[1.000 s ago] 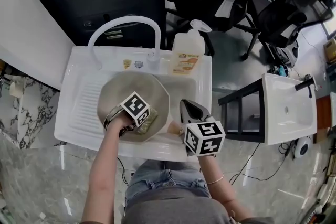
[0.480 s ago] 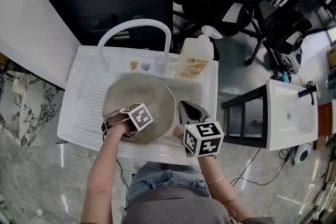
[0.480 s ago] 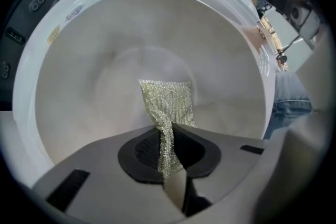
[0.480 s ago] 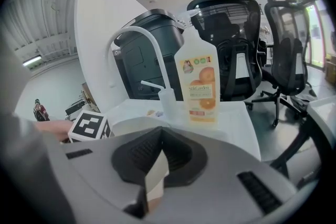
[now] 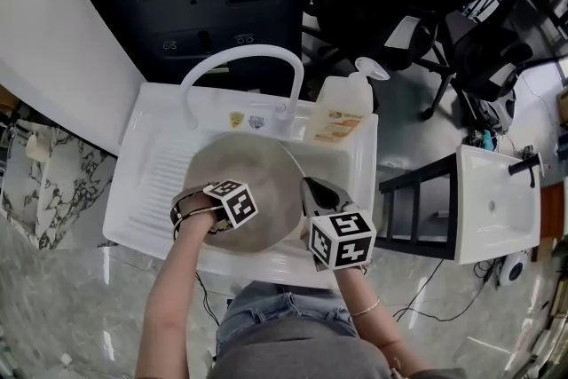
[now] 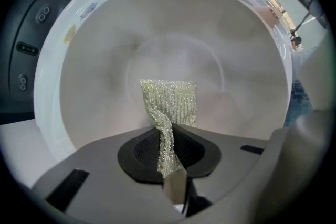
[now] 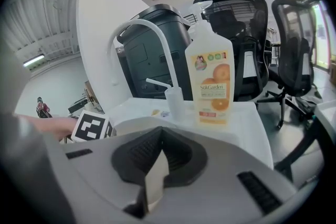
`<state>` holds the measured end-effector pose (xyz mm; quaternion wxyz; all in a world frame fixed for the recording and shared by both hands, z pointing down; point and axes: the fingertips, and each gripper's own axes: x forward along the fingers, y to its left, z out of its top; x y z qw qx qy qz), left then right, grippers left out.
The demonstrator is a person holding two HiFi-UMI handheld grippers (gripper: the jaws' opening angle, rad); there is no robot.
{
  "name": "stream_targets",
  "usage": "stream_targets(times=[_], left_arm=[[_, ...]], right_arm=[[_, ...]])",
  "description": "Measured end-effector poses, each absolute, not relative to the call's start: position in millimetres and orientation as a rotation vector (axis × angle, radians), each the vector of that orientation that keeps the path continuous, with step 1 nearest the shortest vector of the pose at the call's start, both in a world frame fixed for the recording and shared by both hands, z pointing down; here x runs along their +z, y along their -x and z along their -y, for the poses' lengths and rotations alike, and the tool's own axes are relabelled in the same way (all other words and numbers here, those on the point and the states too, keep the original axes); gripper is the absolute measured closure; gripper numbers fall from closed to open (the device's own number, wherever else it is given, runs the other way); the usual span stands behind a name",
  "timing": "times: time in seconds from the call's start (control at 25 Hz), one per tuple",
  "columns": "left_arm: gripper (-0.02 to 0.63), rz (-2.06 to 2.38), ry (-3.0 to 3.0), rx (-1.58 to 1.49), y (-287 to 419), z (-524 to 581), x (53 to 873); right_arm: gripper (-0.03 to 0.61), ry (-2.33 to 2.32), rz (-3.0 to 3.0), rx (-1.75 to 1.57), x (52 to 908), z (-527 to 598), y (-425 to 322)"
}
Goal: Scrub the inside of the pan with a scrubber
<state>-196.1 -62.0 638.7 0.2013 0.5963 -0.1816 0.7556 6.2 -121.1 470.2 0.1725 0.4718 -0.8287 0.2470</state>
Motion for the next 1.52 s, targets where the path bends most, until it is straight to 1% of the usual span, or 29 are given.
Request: stream_targets(times=[0.36, 0.6, 0.96, 1.12, 1.36, 1.52], left_arm=[[0.554, 0.721, -1.675, 2.300, 225, 114, 630], [0.552, 0.927, -1.751, 2.381, 228, 149, 619], [0.551, 1.394, -1.975, 2.360, 215, 180, 580], [0.552, 1.533, -2.094, 2.175, 205, 176, 558], [0.552, 1.564, -2.171, 1.479, 177, 148, 532], [0.552, 1.594, -2.194, 1.127, 163, 133, 509]], right_arm=[[0.568, -1.351, 2.344, 0.701, 471, 129, -7], [0.568, -1.368, 2.335, 0.703, 472, 131, -12], [0.568, -1.371, 2.343, 0.692, 468, 126, -18], [0.568, -1.378, 2.362, 0.681, 462, 122, -18], [0.568, -1.382, 2.407, 0.667, 453, 115, -16], [0.568, -1.374, 2.438, 0.654, 448, 110, -9]])
